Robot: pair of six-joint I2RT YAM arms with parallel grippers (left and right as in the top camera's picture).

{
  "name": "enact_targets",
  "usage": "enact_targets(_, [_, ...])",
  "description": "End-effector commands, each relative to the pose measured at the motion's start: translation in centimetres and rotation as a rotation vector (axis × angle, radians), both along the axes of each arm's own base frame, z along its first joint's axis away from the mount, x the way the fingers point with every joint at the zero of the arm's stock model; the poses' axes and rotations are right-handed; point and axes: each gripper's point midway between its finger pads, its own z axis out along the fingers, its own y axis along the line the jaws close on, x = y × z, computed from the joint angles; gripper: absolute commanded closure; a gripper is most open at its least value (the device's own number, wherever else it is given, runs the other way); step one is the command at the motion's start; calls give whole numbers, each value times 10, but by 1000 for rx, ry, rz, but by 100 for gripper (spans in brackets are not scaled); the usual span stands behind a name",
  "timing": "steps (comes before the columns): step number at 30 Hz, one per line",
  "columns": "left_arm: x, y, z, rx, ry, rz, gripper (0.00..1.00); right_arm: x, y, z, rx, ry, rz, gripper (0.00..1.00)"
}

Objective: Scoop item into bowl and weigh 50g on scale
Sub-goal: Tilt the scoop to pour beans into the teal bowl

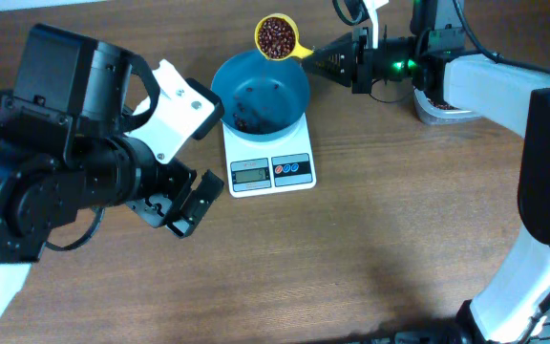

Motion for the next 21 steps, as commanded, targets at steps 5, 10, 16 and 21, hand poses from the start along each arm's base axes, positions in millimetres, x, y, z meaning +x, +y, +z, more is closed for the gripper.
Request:
enact_targets(5, [0, 0, -3, 15, -2, -13, 1, 1, 2, -2, -20, -64, 8, 96])
enact_targets(10, [0, 0, -3, 15, -2, -13, 1, 3, 1, -5, -38, -79, -2, 96])
enact_targets(16, [0, 0, -3, 15, -2, -13, 1, 3, 1, -6, -41, -83, -4, 96])
enact_targets(21, [0, 0, -3, 15, -2, -13, 1, 3, 3, -5, -52, -139, 8, 96])
